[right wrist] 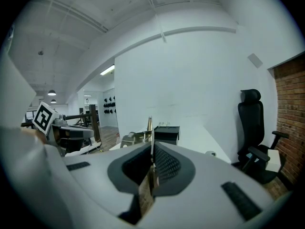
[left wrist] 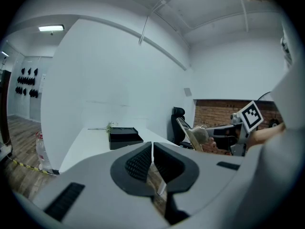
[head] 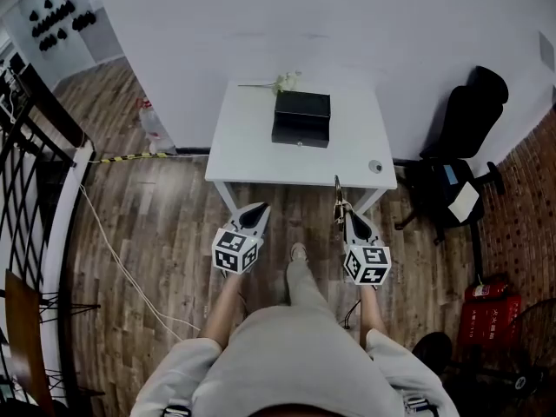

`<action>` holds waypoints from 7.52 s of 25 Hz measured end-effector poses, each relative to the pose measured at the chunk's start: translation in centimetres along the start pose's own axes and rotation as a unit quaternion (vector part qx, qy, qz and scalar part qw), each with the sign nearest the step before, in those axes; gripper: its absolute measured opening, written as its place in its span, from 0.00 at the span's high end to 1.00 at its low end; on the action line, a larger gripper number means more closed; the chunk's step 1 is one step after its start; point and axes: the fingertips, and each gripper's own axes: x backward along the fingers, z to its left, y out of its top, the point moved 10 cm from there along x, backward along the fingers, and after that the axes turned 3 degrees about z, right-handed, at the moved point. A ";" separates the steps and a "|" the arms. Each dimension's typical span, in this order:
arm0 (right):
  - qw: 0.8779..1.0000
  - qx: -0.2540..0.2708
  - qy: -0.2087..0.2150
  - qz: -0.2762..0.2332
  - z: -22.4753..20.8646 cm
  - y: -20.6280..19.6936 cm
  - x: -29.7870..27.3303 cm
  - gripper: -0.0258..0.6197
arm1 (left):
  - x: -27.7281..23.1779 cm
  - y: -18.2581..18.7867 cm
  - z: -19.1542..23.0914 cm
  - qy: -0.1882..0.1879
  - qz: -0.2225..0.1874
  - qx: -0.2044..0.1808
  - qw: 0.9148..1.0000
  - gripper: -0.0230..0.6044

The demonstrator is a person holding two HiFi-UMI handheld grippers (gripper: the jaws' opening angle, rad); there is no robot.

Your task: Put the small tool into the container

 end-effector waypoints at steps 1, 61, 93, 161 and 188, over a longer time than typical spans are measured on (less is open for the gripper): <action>1.000 -0.001 0.000 0.001 -0.2 0.0 -0.4 0.96 | -0.4 0.0 0.2 0.000 0.001 0.000 1.000 0.94; 0.994 0.016 0.070 0.078 -12.0 11.4 -39.2 0.96 | -30.4 10.5 23.8 0.029 0.056 0.038 0.997 0.94; 0.945 0.266 0.079 0.173 -4.8 9.7 -45.9 0.96 | -30.6 8.0 31.7 -0.033 0.094 0.052 0.994 0.94; 0.730 0.630 0.154 0.214 -4.9 2.6 -56.1 0.90 | -30.0 5.3 33.3 0.014 0.114 0.094 0.989 0.94; 0.737 0.605 0.176 0.245 -5.1 2.7 -55.9 0.70 | -28.7 4.6 32.4 0.018 0.113 0.098 0.989 0.94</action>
